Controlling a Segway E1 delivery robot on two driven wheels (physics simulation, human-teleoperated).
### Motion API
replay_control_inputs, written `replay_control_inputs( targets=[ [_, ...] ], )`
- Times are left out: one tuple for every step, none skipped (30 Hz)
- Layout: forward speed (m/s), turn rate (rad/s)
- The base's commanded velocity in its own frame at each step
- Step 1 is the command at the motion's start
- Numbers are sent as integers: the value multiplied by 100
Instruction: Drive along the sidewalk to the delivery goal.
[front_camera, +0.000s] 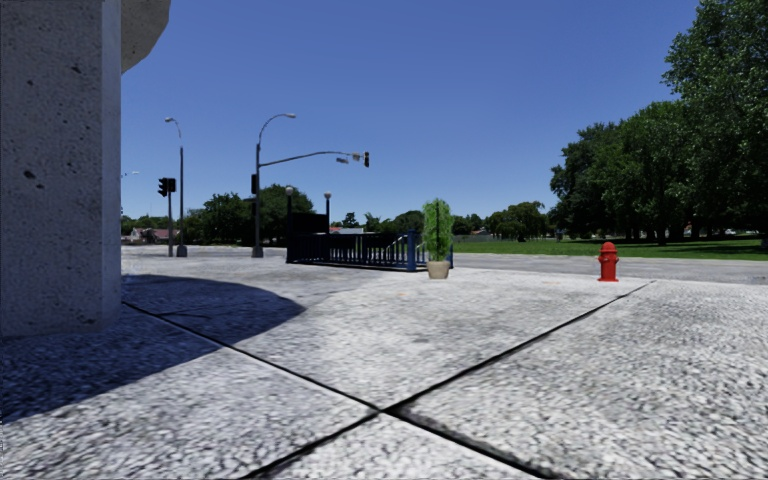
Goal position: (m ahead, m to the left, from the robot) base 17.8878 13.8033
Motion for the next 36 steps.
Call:
replay_control_inputs(
  targets=[
    [200,0],
    [200,0],
    [200,0],
    [200,0],
    [200,0],
    [200,0],
    [200,0],
    [200,3],
    [200,11],
    [200,11],
    [200,19],
    [200,22],
    [200,26],
    [200,26],
    [200,28],
    [200,28],
    [200,28],
    [200,28],
    [200,28],
    [200,28],
    [200,28],
    [200,28],
    [200,28],
    [200,28],
    [200,28],
    [200,28],
    [200,28],
    [200,28],
    [200,28],
    [200,28],
    [200,28],
    [200,28],
    [200,28],
    [200,28],
    [200,28],
    [200,32]
  ],
)
